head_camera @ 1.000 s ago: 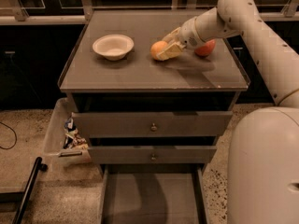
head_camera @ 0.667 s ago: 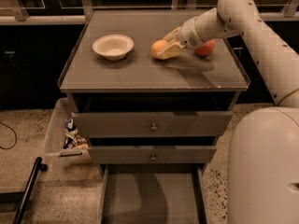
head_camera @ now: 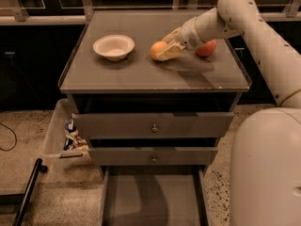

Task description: Place orange into bottom drawer

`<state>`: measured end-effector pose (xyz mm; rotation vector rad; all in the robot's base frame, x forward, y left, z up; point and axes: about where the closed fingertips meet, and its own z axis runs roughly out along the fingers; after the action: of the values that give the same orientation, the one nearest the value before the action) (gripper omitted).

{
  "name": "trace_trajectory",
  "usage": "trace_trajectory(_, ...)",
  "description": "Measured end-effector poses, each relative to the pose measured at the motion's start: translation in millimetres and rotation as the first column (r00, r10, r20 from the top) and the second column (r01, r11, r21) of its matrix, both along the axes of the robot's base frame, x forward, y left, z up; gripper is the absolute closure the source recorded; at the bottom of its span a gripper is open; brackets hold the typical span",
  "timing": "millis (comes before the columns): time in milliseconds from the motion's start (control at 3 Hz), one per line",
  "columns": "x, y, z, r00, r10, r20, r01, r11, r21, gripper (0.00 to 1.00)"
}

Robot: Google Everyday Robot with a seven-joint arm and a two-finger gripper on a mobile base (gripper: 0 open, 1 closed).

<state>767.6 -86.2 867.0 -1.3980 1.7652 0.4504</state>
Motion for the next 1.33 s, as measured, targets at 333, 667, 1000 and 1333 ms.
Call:
trace_trajectory(333, -14, 1, 16, 0.9994, 0.031, 0.017, -0.031, 1.000, 0.006, 1.00)
trace_trajectory(667, -37, -5, 44, 0.9957, 0.065, 0.066, -0.065, 0.998, -0.001, 1.00)
trace_trajectory(1000, -69, -21, 70, 0.9870, 0.088, 0.134, -0.086, 0.996, -0.025, 1.00)
trace_trajectory(1333, -110, -43, 83, 0.9795, 0.096, 0.177, -0.087, 0.995, -0.058, 1.00)
